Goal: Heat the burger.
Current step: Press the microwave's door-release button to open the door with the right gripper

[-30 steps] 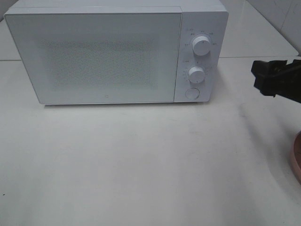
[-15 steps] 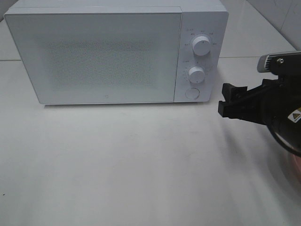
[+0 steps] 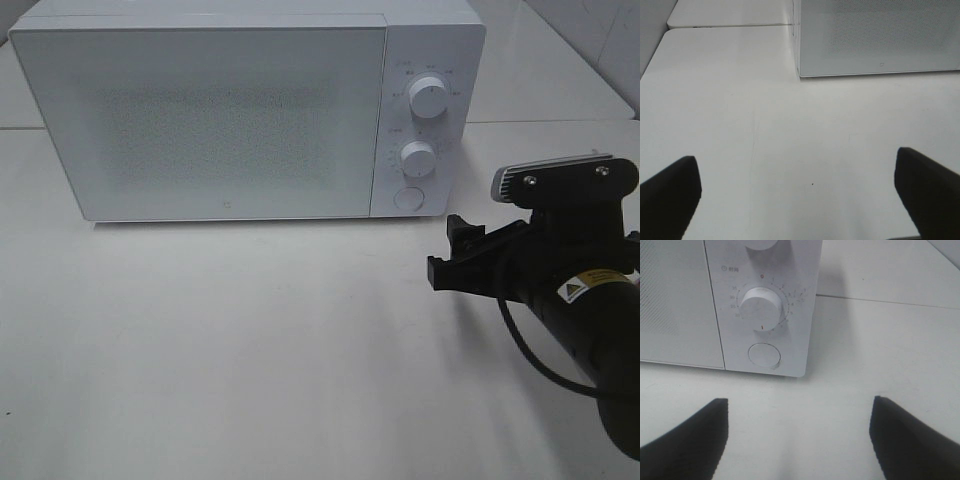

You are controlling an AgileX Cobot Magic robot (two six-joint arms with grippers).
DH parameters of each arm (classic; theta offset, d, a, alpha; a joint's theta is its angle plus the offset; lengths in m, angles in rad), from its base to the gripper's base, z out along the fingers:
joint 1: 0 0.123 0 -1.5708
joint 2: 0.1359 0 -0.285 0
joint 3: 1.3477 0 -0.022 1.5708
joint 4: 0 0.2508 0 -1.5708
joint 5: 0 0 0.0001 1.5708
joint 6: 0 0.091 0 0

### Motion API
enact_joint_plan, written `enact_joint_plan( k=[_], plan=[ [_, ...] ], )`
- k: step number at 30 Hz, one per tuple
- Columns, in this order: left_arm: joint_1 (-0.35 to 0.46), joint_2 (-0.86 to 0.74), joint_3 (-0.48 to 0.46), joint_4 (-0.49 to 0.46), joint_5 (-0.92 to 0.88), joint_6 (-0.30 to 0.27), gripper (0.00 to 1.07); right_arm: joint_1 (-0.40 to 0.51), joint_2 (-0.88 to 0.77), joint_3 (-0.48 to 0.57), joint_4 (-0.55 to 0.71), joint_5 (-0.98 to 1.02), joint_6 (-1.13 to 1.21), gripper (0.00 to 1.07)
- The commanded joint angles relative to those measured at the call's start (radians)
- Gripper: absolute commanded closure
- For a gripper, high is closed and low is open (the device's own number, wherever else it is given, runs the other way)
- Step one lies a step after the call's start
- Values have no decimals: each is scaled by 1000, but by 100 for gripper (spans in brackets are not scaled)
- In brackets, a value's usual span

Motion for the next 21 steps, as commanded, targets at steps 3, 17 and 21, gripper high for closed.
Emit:
enact_joint_plan(
  k=[3,17,21],
  plan=[
    [-5,-24,3,1,-3,-2,6,41,34,-29,39,-13,-20,32],
    [-5,-24,3,1,-3,-1,6,54,43,-34,52,-6,242,38],
    [-5,-24,3,1,-3,-1,6,54,43,-34,52,-8,379,42]
  ],
)
